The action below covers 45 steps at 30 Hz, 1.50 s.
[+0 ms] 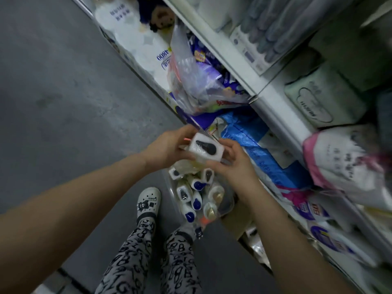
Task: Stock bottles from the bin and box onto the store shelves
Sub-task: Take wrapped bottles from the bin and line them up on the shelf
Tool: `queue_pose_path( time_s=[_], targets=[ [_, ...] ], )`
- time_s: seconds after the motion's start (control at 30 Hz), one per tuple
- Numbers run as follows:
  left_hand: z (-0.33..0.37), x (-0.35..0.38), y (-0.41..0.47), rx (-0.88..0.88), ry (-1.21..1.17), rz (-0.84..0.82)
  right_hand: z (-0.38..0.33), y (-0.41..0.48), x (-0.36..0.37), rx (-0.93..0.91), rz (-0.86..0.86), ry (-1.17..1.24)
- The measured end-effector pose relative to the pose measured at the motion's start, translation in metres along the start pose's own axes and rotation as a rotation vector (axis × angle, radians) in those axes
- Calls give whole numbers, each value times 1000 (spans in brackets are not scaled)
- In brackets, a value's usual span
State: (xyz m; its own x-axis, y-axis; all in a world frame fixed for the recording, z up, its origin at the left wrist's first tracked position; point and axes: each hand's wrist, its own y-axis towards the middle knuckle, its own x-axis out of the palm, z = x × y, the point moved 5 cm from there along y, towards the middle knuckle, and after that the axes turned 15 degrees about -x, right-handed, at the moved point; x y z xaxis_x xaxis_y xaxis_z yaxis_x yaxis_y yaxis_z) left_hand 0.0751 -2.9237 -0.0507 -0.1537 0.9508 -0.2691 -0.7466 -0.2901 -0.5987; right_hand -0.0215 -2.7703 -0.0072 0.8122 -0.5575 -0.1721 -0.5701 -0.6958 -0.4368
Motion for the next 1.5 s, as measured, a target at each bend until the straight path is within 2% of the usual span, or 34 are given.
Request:
queue_pose_path(
  time_s=[0.1,0.3,0.47,0.8,1.07,1.2,1.5],
  targets=[
    [51,-16,-28,-5,-59,-62,-40,-24,-22,-25,64,125],
    [161,-37,-83,45,-146,-141,-125,-68,-50,-138,175,210],
    [242,-42,-126,145,-60,-170,-189,-119,-80,-238,329,158],
    [375,-47,-212,396,119,-182,-311,-221,-129,-442,499,91],
    [467,-61,-276,574,198,-116,-393,-281,-159,-587,620,-16],
    [510,-66,-304,646,171,-113,-432,-303,-174,-650,651,-8],
    [600,-88,-335,785,91,48,-522,-316,-222,-846,712,-40]
  ],
)
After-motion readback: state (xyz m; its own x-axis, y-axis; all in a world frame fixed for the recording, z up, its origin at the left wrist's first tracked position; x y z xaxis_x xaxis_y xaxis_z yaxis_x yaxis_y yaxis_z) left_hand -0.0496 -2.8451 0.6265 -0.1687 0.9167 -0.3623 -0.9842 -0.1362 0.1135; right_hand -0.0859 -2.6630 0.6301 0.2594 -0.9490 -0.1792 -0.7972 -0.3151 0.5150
